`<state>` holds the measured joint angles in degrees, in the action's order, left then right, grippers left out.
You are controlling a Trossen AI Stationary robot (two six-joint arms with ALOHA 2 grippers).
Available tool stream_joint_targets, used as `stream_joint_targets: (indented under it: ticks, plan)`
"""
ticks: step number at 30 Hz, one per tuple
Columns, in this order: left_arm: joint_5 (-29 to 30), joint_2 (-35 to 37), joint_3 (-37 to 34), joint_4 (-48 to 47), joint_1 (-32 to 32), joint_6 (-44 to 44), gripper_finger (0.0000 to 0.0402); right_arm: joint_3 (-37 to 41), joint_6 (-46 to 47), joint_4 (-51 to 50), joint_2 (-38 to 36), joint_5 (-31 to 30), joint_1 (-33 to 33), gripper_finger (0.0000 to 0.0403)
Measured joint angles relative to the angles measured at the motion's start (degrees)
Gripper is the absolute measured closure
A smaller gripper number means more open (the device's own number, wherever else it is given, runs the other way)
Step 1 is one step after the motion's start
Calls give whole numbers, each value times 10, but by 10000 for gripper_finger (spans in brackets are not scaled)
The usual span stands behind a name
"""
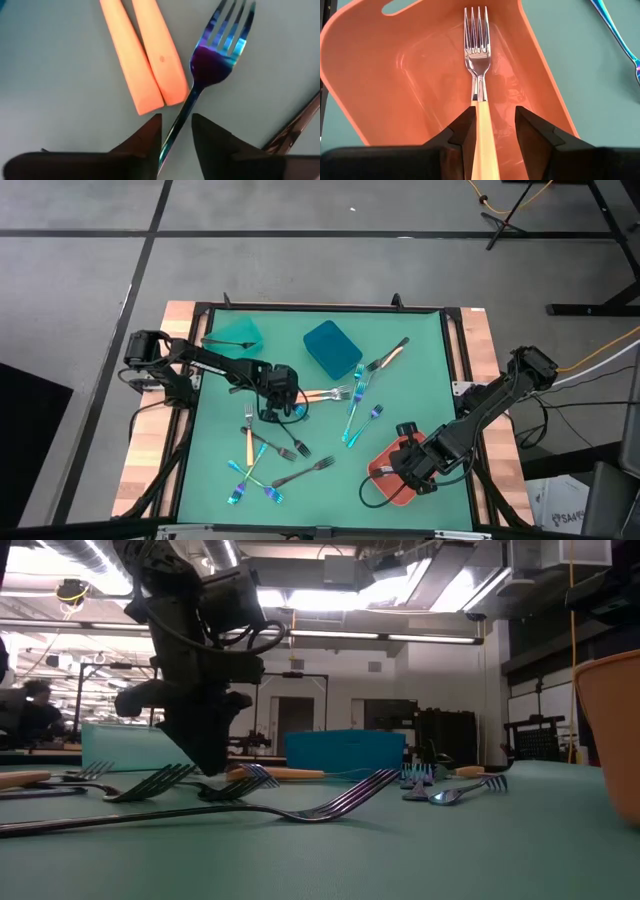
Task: Sort silverware by color (type)
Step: Put the purple fork into the blue bin
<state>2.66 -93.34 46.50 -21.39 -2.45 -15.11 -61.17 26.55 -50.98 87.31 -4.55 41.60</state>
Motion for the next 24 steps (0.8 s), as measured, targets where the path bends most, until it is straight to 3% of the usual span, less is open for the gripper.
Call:
stream_joint_targets:
  ticks: [9, 24]
  plan:
    - [-3, 1, 0, 6, 0, -5, 272, 0, 0, 0, 0, 0, 0, 278]
    - [-11, -27, 2, 4, 0, -5, 328, 0, 0, 0, 0, 0, 0, 278]
